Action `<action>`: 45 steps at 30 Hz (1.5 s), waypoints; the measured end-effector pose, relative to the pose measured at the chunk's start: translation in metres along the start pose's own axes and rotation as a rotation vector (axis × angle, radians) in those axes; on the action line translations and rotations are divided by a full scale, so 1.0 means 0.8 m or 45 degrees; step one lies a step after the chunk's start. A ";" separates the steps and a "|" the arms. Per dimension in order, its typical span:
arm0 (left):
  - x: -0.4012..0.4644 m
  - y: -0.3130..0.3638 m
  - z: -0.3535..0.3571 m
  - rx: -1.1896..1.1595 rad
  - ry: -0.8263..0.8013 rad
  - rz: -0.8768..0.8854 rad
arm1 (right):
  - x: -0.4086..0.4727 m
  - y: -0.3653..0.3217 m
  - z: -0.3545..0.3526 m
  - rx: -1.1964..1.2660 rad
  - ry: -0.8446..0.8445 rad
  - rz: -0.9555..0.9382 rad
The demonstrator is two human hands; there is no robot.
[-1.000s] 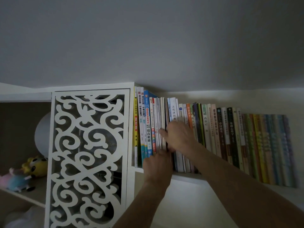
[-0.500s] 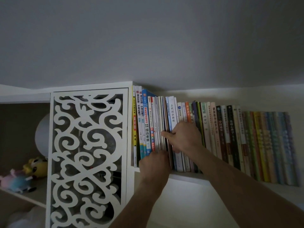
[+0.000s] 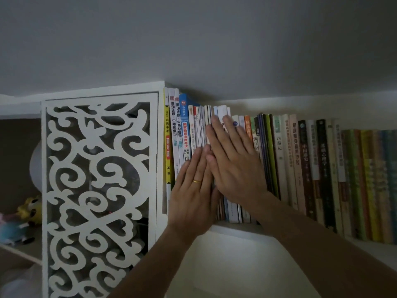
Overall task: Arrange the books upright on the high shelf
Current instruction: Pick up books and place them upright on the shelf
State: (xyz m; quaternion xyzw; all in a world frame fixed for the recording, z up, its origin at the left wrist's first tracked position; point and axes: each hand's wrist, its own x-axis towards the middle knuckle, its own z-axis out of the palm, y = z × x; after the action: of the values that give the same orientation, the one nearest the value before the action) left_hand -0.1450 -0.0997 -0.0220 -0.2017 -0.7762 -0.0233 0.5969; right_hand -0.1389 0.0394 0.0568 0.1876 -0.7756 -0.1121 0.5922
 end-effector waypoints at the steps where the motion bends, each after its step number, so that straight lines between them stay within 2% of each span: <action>1: 0.001 -0.001 0.002 0.010 0.008 0.001 | 0.002 -0.003 0.002 0.010 0.011 0.006; 4: 0.000 0.003 -0.006 0.100 -0.105 -0.036 | -0.001 -0.006 -0.004 0.022 -0.007 0.008; 9: -0.024 0.020 -0.033 0.097 -0.252 -0.070 | -0.026 -0.022 -0.028 0.063 -0.181 0.062; 15: -0.188 0.065 -0.030 -0.254 -0.399 -0.083 | -0.246 -0.099 -0.032 0.390 -0.243 0.143; 18: -0.269 0.092 -0.023 -0.394 -0.567 -0.089 | -0.359 -0.131 -0.031 0.516 -0.449 0.228; 20: -0.327 0.108 -0.018 -0.507 -0.606 -0.078 | -0.429 -0.146 -0.033 0.616 -0.493 0.268; 23: -0.407 0.137 -0.011 -0.596 -0.580 -0.211 | -0.522 -0.165 -0.036 0.714 -0.574 0.320; 26: -0.478 0.172 0.001 -0.564 -0.650 -0.325 | -0.598 -0.188 -0.025 0.808 -0.711 0.380; 28: -0.531 0.196 0.017 -0.539 -0.815 -0.543 | -0.647 -0.203 -0.009 0.831 -0.908 0.455; 32: -0.621 0.232 0.048 -0.591 -1.260 -1.362 | -0.738 -0.225 0.037 0.772 -1.337 0.568; 34: -0.645 0.241 0.067 -0.618 -1.349 -1.692 | -0.774 -0.233 0.068 0.726 -1.426 0.588; 36: -0.657 0.248 0.089 -0.664 -1.340 -1.924 | -0.802 -0.238 0.102 0.671 -1.434 0.571; 39: -0.669 0.261 0.118 -0.780 -1.309 -2.134 | -0.831 -0.246 0.131 0.573 -1.383 0.478; 41: -0.674 0.269 0.131 -0.831 -1.273 -2.184 | -0.839 -0.249 0.134 0.515 -1.383 0.441; 45: -0.675 0.289 0.130 -0.981 -1.140 -2.271 | -0.824 -0.250 0.122 0.527 -1.549 0.391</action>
State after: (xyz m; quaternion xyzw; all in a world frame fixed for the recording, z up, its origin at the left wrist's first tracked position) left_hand -0.0501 -0.0130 -0.6043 0.2734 -0.7322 -0.6188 -0.0790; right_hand -0.0506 0.1330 -0.6267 0.0880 -0.9953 0.0388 0.0093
